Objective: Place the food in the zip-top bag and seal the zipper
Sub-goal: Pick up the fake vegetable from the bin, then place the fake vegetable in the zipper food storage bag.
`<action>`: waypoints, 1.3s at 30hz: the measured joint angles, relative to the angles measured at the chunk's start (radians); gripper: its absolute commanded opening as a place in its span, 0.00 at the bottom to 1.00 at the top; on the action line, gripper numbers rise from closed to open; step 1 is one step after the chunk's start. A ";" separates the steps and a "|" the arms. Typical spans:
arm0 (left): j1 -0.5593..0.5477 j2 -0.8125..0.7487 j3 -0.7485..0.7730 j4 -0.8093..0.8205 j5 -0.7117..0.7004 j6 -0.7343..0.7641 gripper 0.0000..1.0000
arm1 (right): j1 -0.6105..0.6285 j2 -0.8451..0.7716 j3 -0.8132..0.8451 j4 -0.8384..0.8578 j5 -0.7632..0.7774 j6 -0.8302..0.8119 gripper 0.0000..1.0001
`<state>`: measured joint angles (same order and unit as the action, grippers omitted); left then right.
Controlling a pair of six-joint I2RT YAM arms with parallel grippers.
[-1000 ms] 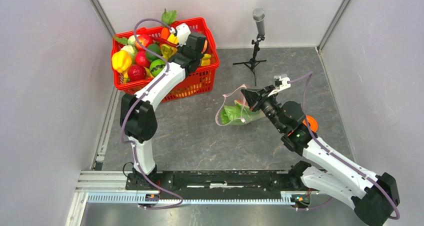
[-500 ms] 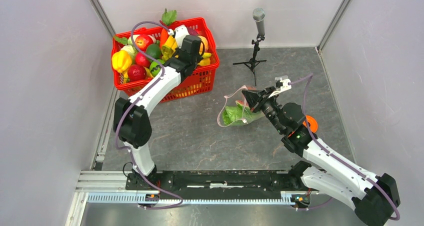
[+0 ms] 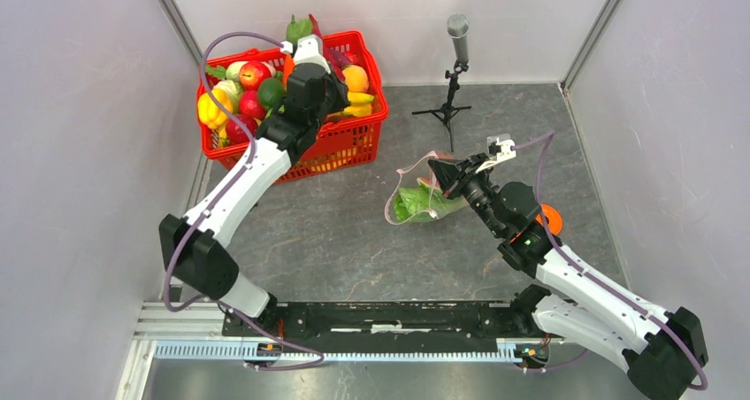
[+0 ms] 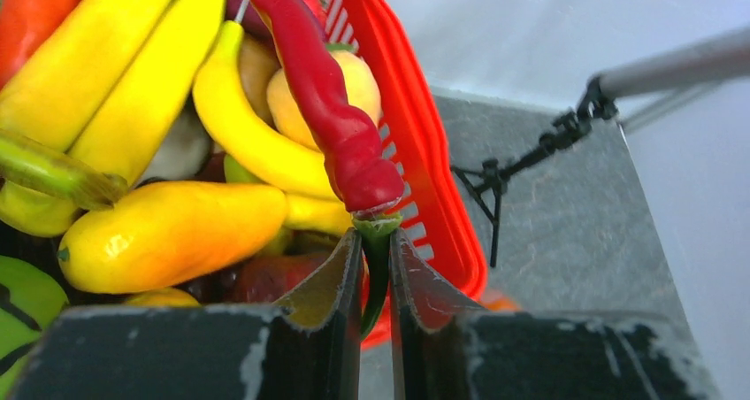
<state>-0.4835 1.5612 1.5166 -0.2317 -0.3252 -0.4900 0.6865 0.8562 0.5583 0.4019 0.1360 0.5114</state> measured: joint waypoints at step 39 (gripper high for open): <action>0.000 -0.679 -0.316 -0.536 0.828 0.270 0.02 | 0.000 0.000 0.000 0.000 0.024 -0.004 0.02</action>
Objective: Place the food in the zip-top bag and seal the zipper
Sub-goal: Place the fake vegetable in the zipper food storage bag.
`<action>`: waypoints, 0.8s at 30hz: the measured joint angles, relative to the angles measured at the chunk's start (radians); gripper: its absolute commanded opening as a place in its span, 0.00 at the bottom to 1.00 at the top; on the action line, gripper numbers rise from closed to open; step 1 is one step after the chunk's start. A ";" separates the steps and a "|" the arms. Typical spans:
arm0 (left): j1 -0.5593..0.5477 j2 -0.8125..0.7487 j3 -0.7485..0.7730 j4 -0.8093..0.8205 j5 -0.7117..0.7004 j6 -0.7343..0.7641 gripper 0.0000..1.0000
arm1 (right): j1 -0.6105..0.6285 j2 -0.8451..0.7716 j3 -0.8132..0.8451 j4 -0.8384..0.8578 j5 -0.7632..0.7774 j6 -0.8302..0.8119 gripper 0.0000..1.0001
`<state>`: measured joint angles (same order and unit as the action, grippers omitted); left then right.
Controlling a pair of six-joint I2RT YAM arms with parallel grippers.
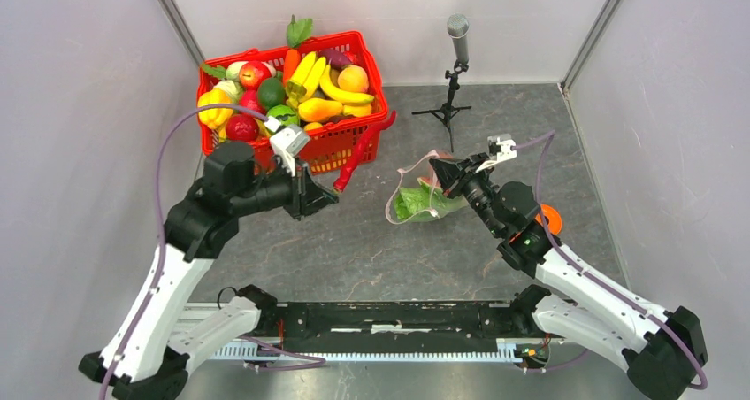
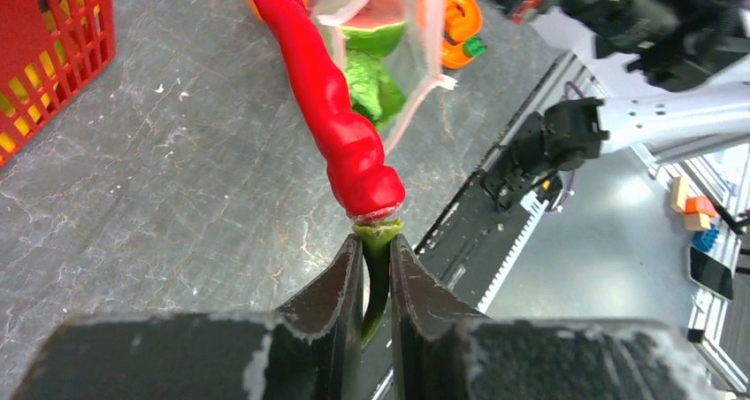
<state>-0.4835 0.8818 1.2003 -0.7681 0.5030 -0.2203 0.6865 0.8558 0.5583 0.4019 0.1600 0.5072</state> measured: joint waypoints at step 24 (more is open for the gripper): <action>0.000 0.033 0.165 -0.448 0.180 0.235 0.02 | 0.000 0.040 0.000 0.007 0.026 0.000 0.01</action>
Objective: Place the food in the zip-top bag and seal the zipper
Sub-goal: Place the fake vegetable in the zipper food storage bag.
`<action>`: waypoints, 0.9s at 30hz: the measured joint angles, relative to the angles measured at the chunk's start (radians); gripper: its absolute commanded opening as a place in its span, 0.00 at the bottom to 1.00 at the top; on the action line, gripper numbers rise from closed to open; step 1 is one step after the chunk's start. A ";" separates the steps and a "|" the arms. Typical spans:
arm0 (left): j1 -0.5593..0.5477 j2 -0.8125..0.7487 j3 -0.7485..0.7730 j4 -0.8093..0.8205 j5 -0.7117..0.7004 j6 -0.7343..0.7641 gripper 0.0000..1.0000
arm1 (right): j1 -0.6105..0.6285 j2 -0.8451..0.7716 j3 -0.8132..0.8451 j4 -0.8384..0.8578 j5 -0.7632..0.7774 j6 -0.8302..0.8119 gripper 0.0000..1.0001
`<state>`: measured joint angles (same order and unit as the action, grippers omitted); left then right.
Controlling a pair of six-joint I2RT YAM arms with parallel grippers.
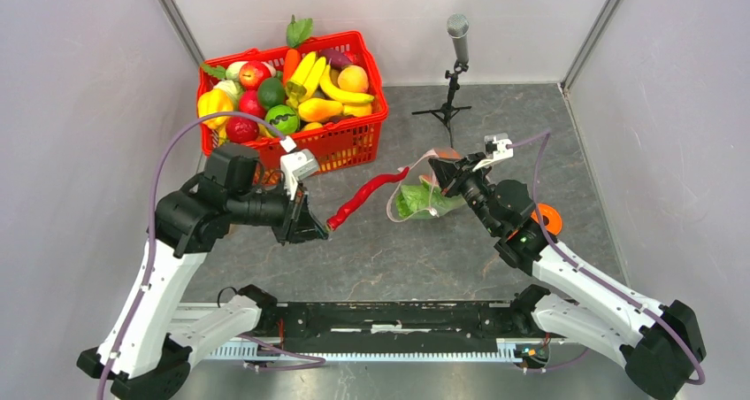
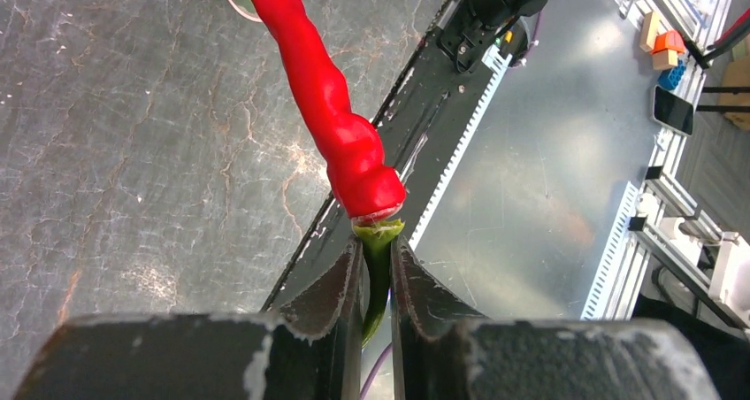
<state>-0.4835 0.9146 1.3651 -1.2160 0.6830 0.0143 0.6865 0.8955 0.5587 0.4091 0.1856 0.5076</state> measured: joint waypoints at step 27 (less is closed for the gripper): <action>-0.026 0.105 -0.162 0.348 0.086 -0.100 0.02 | 0.000 -0.004 0.000 0.005 -0.076 0.011 0.00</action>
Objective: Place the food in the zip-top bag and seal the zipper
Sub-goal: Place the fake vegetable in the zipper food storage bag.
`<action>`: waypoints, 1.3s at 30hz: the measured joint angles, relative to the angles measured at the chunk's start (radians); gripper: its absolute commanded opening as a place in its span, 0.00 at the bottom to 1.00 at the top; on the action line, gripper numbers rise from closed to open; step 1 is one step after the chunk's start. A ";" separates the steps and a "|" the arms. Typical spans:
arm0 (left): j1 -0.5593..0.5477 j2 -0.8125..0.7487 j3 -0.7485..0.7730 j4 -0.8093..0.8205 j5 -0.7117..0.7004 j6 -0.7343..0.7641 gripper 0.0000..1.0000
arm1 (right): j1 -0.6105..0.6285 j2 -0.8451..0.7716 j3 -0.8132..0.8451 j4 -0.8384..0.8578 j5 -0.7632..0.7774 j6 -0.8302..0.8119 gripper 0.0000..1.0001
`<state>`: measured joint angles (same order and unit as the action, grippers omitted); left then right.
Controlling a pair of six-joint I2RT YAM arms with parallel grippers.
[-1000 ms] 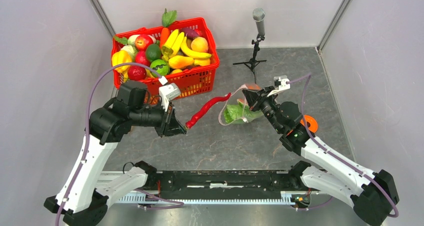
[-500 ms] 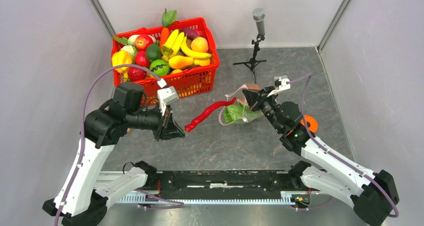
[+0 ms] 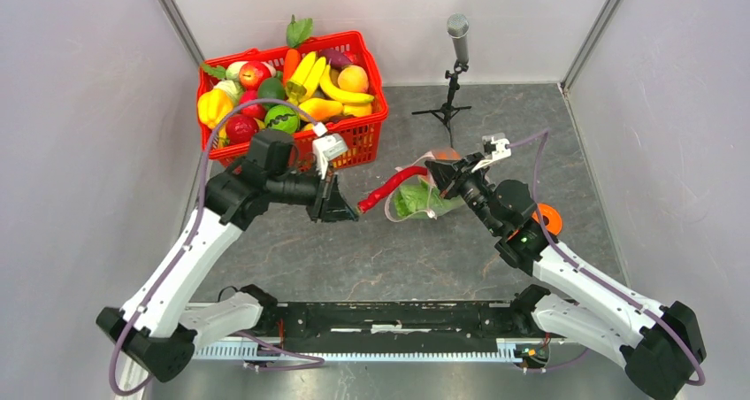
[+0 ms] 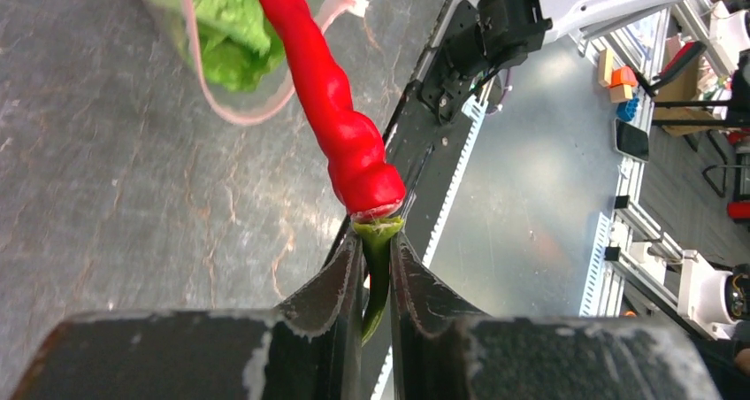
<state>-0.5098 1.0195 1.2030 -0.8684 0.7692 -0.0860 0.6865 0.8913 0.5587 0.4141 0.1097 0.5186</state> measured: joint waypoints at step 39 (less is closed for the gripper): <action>-0.275 0.471 -0.043 0.690 -0.367 -0.383 0.09 | 0.068 0.005 0.000 0.086 -0.076 -0.026 0.00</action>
<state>-0.7845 1.4902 1.1595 -0.1780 0.4019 -0.4686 0.7540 0.8967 0.5587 0.4999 0.0341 0.4927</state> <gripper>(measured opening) 0.196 0.010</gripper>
